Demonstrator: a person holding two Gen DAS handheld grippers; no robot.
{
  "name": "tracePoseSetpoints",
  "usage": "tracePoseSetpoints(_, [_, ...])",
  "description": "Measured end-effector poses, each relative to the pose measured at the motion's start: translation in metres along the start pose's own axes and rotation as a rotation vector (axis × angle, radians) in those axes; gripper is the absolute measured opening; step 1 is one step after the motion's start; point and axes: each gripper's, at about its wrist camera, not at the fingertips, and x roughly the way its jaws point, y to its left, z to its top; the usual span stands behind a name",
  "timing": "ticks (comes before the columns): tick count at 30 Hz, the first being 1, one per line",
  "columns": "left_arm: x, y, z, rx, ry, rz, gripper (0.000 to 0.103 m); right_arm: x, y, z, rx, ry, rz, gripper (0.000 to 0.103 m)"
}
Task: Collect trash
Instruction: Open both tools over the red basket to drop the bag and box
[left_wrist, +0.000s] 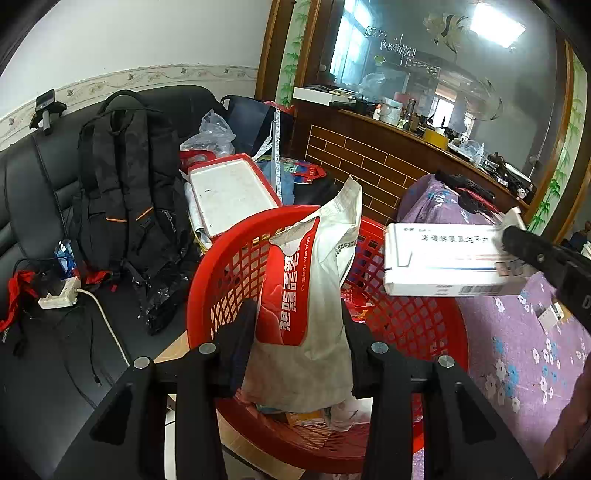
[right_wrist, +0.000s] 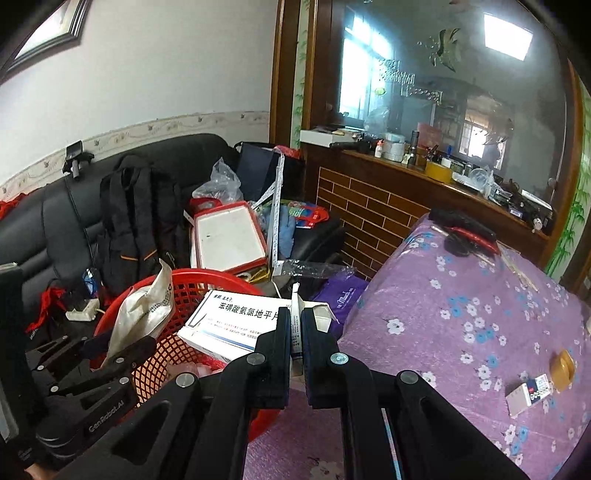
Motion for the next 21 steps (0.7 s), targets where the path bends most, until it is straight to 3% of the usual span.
tracePoseSetpoints(6, [0.002,0.001,0.000,0.007,-0.003,-0.008,0.040,0.007,-0.001,0.000,0.026,0.022,0.039,0.009])
tracePoseSetpoints(10, [0.003,0.000,-0.001,0.014,-0.001,-0.015,0.040,0.005,-0.003,0.001,0.055,0.030,0.088,0.018])
tracePoseSetpoints(16, [0.002,-0.003,0.000,0.016,-0.010,-0.015,0.056,-0.008,-0.009,0.002,0.092,0.006,0.107,0.023])
tracePoseSetpoints(21, [-0.001,-0.004,0.001,0.014,-0.025,-0.010,0.068,-0.015,-0.018,0.003,0.115,-0.011,0.081,0.041])
